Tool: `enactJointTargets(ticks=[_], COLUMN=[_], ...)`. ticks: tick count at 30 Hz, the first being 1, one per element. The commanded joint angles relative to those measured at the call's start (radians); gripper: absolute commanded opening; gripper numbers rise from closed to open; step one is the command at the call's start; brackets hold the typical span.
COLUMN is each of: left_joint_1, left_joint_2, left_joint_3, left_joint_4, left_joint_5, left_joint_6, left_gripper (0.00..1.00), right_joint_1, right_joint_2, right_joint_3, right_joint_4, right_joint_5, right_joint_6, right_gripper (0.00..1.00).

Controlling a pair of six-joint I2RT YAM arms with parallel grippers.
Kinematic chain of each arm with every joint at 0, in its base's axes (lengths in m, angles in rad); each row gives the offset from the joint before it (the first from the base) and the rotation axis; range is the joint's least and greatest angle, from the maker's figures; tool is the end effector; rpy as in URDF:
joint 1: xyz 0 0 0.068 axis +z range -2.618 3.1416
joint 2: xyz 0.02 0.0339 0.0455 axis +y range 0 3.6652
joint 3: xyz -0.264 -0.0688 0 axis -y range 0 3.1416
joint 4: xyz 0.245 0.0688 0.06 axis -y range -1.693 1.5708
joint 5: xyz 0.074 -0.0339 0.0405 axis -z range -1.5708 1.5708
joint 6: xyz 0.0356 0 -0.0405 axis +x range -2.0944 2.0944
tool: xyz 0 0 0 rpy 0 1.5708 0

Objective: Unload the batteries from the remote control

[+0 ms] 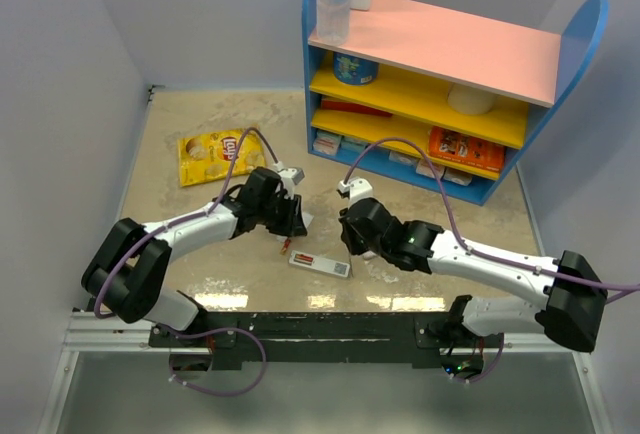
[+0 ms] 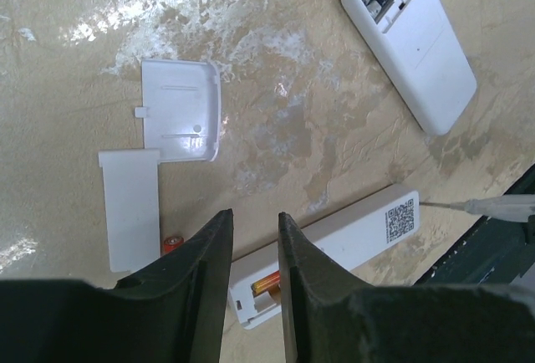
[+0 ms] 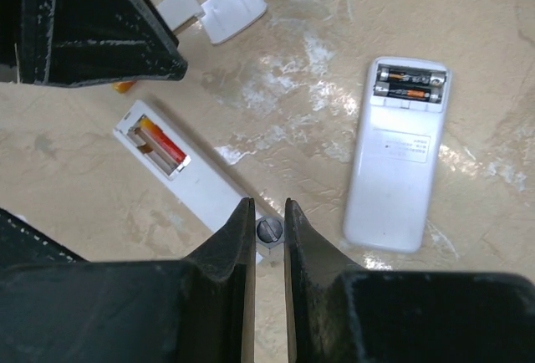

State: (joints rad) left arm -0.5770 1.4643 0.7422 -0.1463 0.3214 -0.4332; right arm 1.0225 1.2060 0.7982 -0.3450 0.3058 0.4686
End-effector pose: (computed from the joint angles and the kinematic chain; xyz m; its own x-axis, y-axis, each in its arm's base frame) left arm 0.2328 -0.1649 0.1768 -0.8697 0.0909 -0.4852 0.3565 0.7955 -0.4900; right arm 0.1412 0.2106 0.2442 -0.6338 -0.2114 -0.7441 -0.4630 0.8743 0.1460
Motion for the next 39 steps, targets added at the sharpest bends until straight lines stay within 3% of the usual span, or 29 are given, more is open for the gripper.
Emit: enactJointTargets(ticks=[1, 6, 13, 22, 28, 34, 39], left_joint_1=[-0.007, -0.015, -0.015, -0.015, -0.017, -0.017, -0.015], left_joint_2=[-0.01, -0.018, -0.012, 0.005, 0.021, 0.027, 0.036], left_joint_3=[-0.023, -0.055, -0.035, -0.043, -0.058, -0.056, -0.058], left_joint_4=[0.027, 0.034, 0.022, 0.074, 0.105, 0.105, 0.109], left_joint_5=[0.018, 0.028, 0.039, 0.116, 0.14, 0.133, 0.136], left_joint_6=[0.01, 0.01, 0.036, 0.022, 0.008, 0.005, -0.001], left_gripper=[0.33, 0.33, 0.33, 0.33, 0.33, 0.33, 0.33], right_joint_1=[-0.024, -0.064, -0.067, -0.067, -0.036, -0.033, -0.03], right_joint_2=[0.015, 0.05, 0.035, -0.056, -0.106, -0.079, -0.1], right_joint_3=[0.056, 0.09, 0.179, 0.073, -0.088, -0.114, -0.146], right_joint_4=[0.055, 0.087, -0.038, 0.095, 0.337, 0.38, 0.409], right_joint_5=[0.078, 0.043, -0.017, -0.303, -0.303, -0.303, -0.211], right_joint_6=[-0.045, -0.067, -0.045, -0.028, -0.091, -0.156, -0.186], right_gripper=[0.0, 0.0, 0.0, 0.0, 0.0, 0.0, 0.0])
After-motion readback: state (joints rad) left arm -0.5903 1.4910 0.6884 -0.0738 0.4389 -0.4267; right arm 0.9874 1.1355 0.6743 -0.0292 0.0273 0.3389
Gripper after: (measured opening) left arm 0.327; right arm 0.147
